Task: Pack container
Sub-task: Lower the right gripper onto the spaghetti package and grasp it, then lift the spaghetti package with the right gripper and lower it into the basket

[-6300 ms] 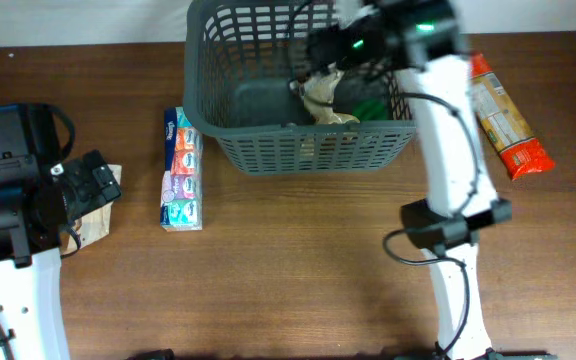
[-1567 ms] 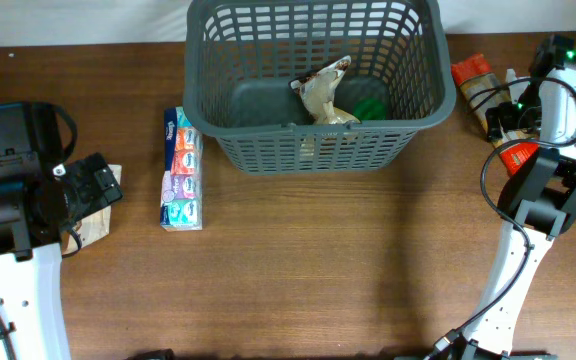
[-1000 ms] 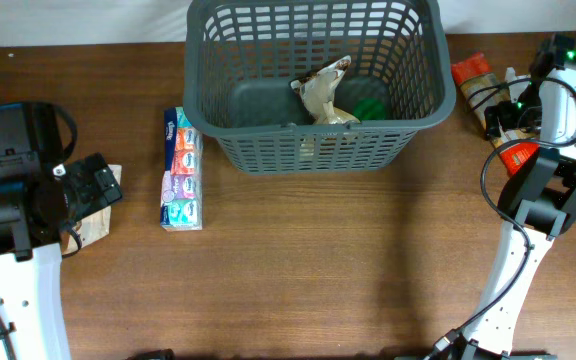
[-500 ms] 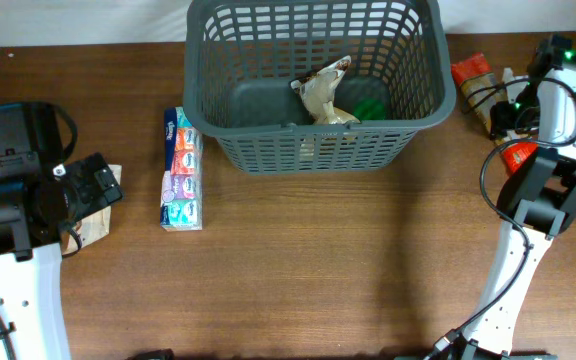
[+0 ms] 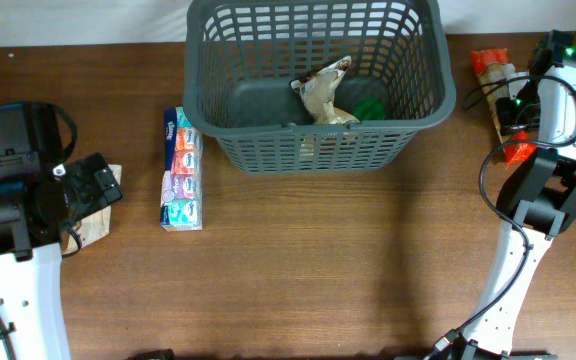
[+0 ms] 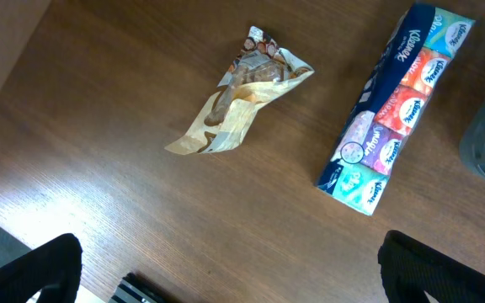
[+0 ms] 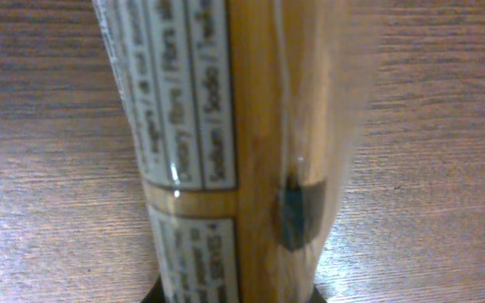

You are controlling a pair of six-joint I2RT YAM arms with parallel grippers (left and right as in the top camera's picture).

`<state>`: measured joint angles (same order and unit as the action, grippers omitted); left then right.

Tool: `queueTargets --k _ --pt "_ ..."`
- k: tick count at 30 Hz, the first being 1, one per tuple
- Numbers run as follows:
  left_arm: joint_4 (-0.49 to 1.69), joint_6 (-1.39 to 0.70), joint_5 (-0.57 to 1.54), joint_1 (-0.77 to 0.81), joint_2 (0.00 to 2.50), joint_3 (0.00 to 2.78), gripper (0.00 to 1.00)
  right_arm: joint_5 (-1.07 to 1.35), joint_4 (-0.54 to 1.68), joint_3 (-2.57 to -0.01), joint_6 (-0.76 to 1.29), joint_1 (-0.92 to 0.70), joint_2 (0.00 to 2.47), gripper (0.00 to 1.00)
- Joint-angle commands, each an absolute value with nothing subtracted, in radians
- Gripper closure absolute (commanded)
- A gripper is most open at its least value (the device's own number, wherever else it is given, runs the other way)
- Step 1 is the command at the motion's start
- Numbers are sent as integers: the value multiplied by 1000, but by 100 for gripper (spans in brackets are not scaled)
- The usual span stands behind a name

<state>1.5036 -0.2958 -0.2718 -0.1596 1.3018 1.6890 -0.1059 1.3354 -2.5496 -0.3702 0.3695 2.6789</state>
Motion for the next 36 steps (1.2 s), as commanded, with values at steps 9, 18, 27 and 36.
queueTargets --k 9,18,27,36 --pt "1516 -298 -266 -165 1307 1700 1 67 1404 -2693 -226 365 2726 96" --pt "1526 -298 -266 -165 1307 1700 0 178 1553 -3095 -150 365 2663 96" --pt "1525 -298 -265 -165 1307 1700 1 269 1570 -3142 -113 343 2416 96" --pt "1526 -298 -265 -165 1307 1700 0 365 1501 -3142 -52 239 2158 96"
